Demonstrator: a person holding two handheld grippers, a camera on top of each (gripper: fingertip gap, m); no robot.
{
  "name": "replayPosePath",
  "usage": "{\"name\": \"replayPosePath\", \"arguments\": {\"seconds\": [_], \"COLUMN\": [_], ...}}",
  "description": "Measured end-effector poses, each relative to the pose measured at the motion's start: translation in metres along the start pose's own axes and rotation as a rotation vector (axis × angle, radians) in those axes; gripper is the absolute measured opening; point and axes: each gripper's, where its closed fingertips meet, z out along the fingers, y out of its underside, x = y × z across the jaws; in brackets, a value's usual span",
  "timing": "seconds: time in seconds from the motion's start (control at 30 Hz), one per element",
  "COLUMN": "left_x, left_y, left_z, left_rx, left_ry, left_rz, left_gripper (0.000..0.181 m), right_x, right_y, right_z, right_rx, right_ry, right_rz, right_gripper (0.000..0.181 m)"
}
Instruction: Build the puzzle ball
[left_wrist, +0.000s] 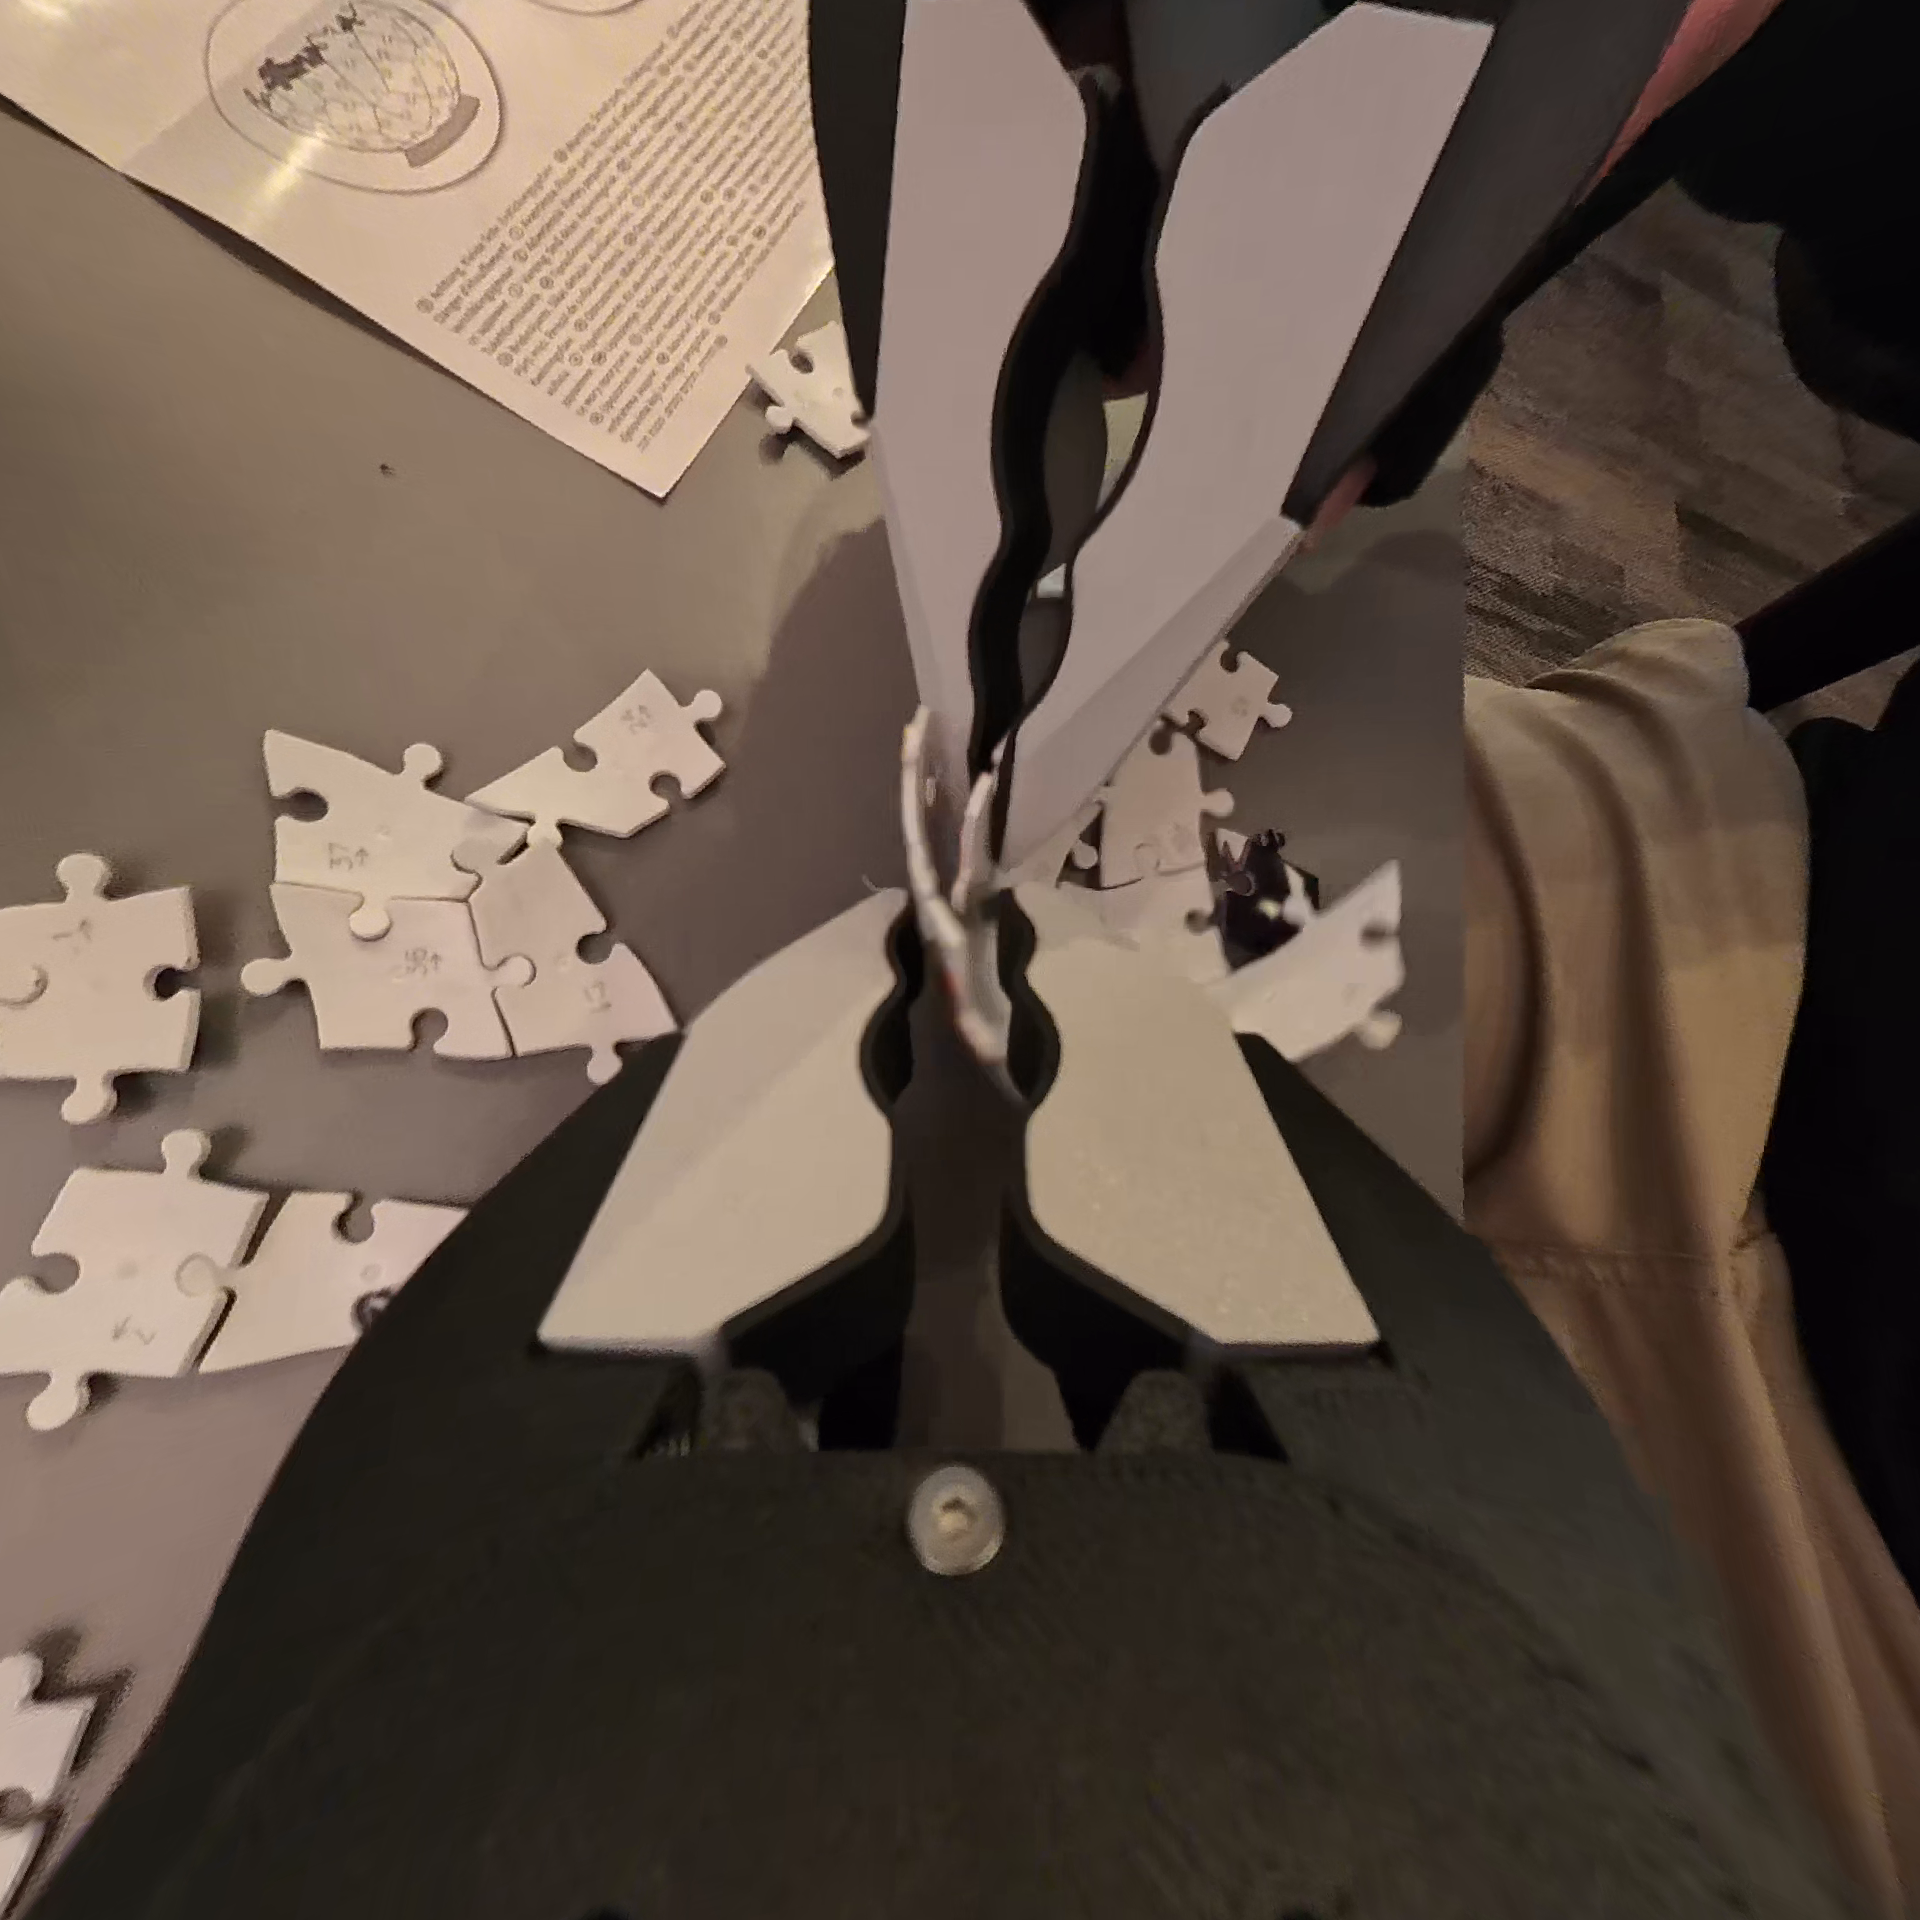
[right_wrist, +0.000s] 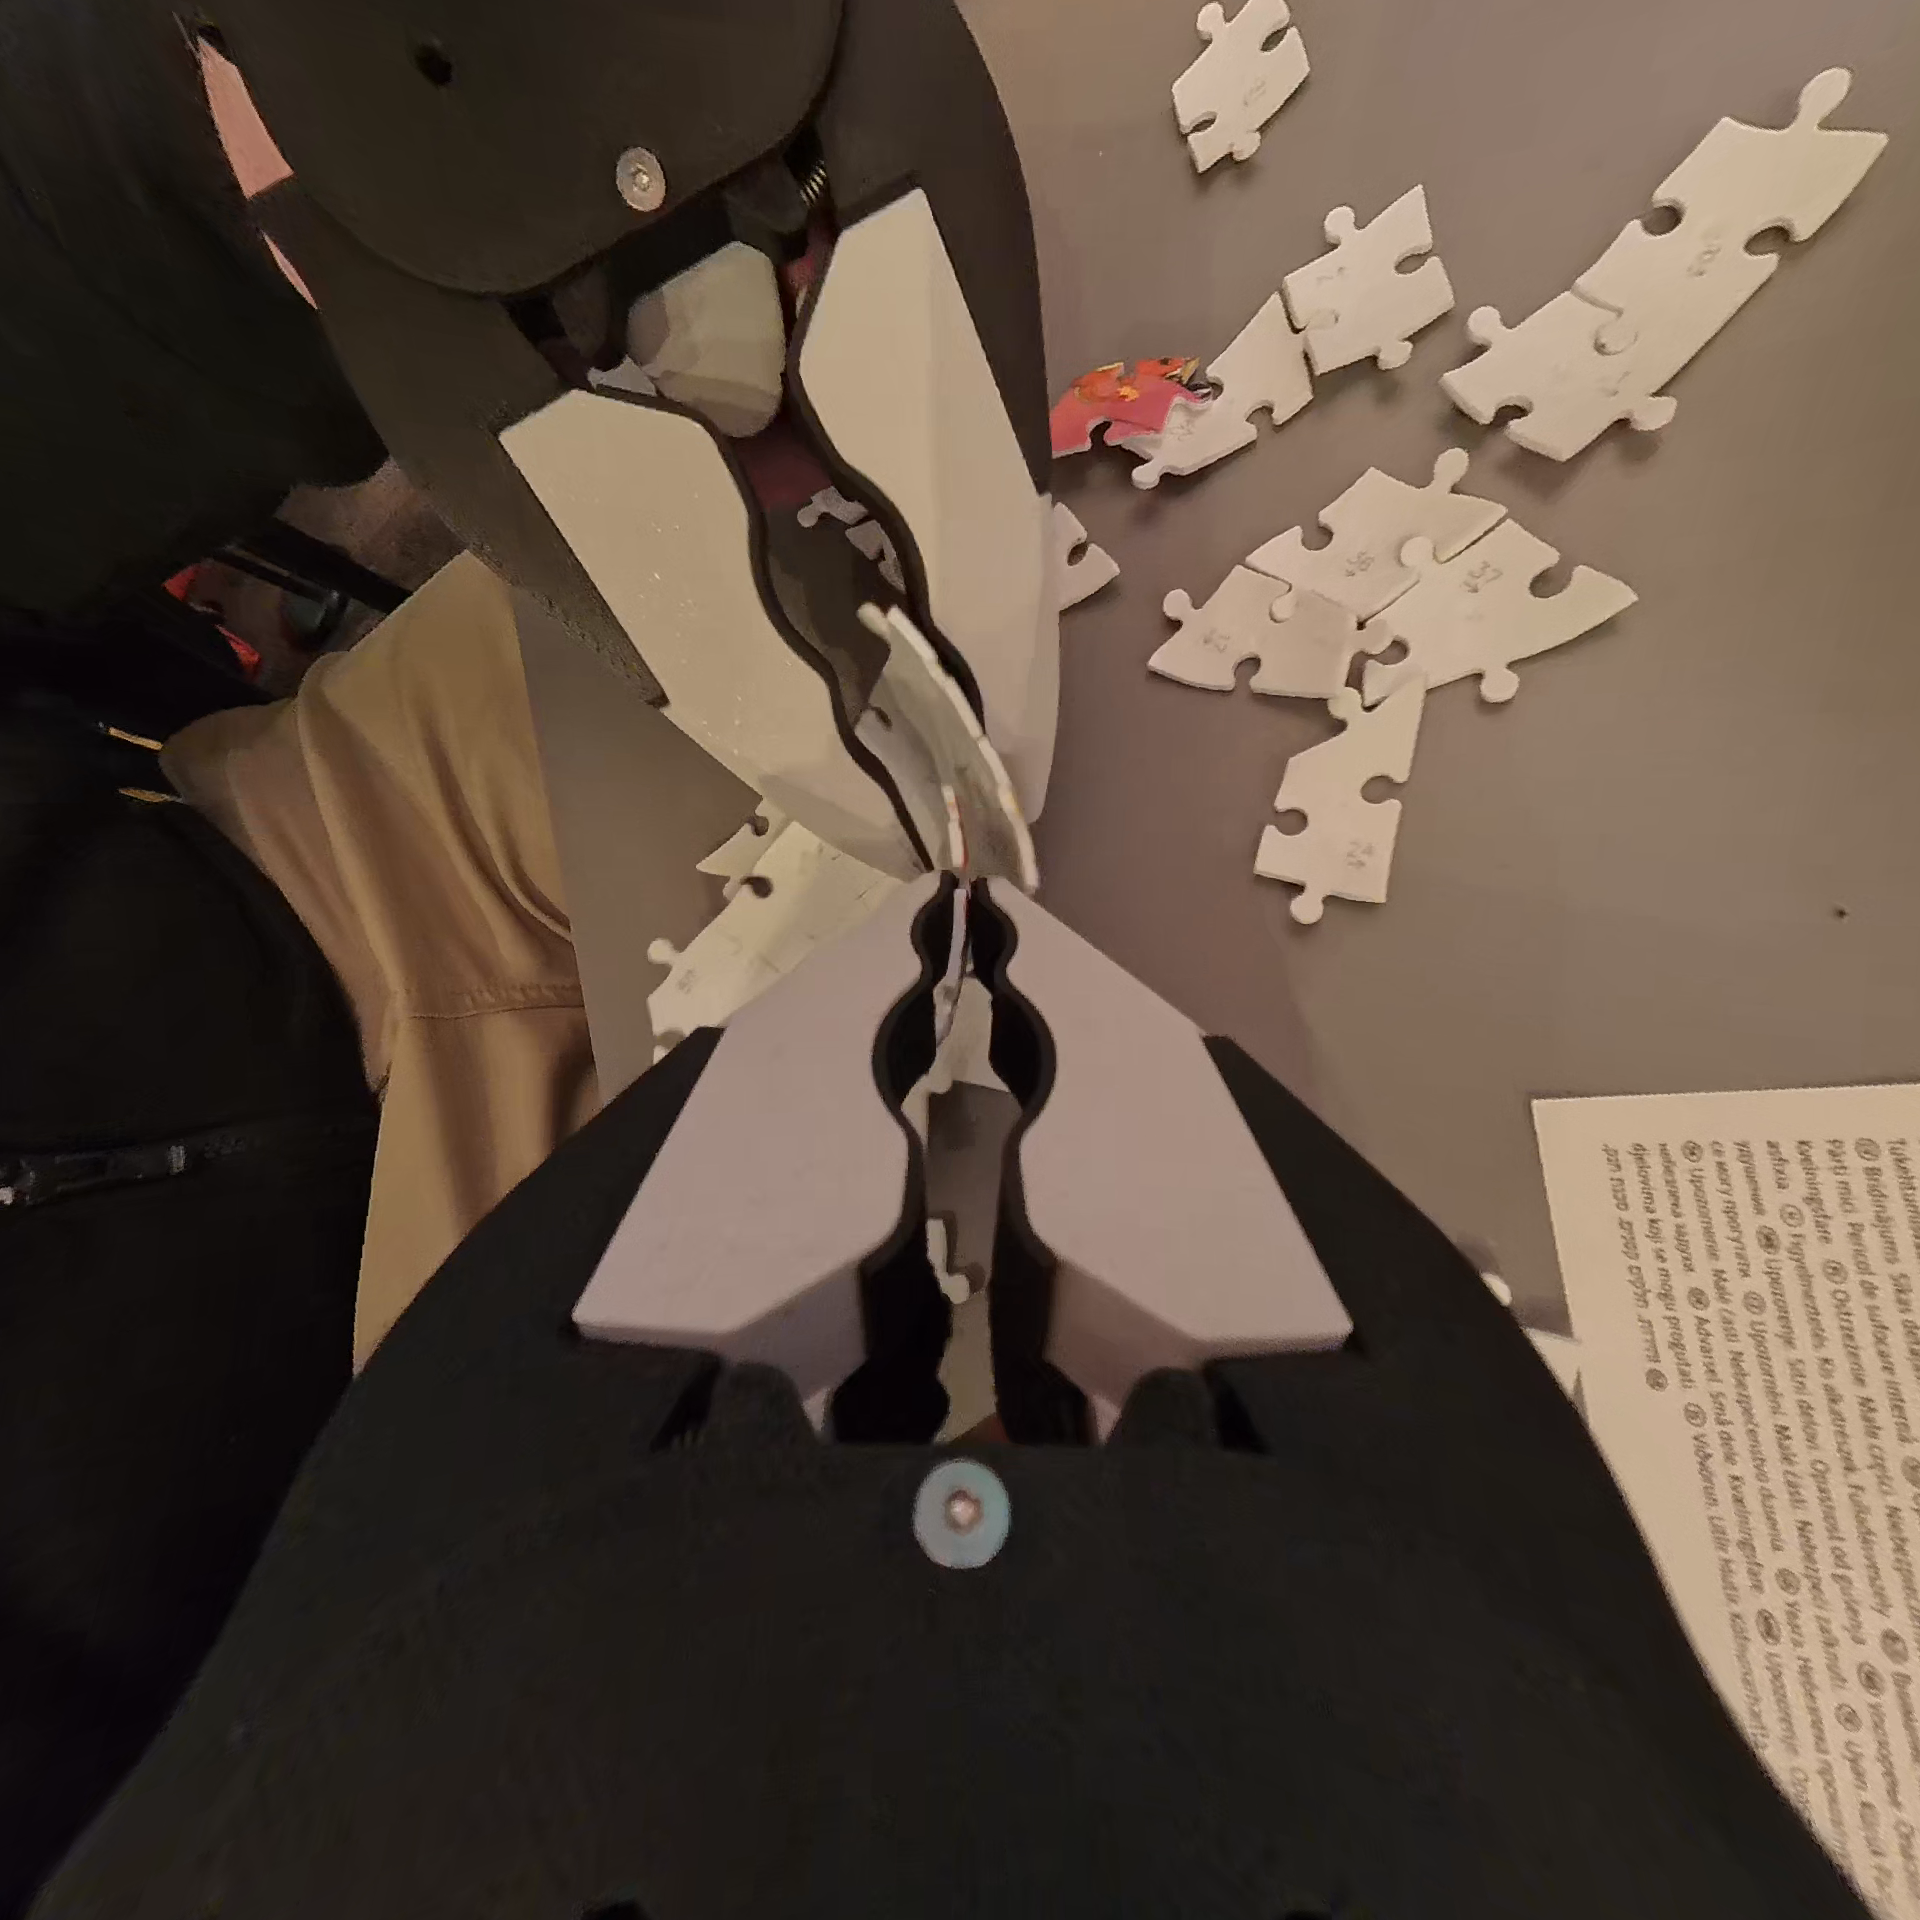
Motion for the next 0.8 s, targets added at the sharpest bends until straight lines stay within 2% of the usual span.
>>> {"name": "replayPosePath", "arguments": {"seconds": [0.17, 0.3, 0.8], "left_x": [-0.003, -0.006, -0.005], "left_y": [0.000, -0.001, -0.009], "left_z": [-0.002, -0.007, -0.011], "left_rx": [0.026, 0.059, 0.131], "left_ry": [0.001, 0.001, 0.014], "left_rz": [-0.020, -0.031, -0.075], "left_gripper": [0.004, 0.004, 0.003], "right_x": [0.003, 0.008, 0.010], "right_y": [0.000, 0.002, -0.004], "right_z": [-0.005, -0.013, -0.016], "right_rx": [0.006, 0.029, 0.103], "right_ry": [0.013, 0.002, -0.026], "right_rz": [-0.001, 0.023, 0.033], "right_gripper": [0.000, 0.001, 0.001]}}
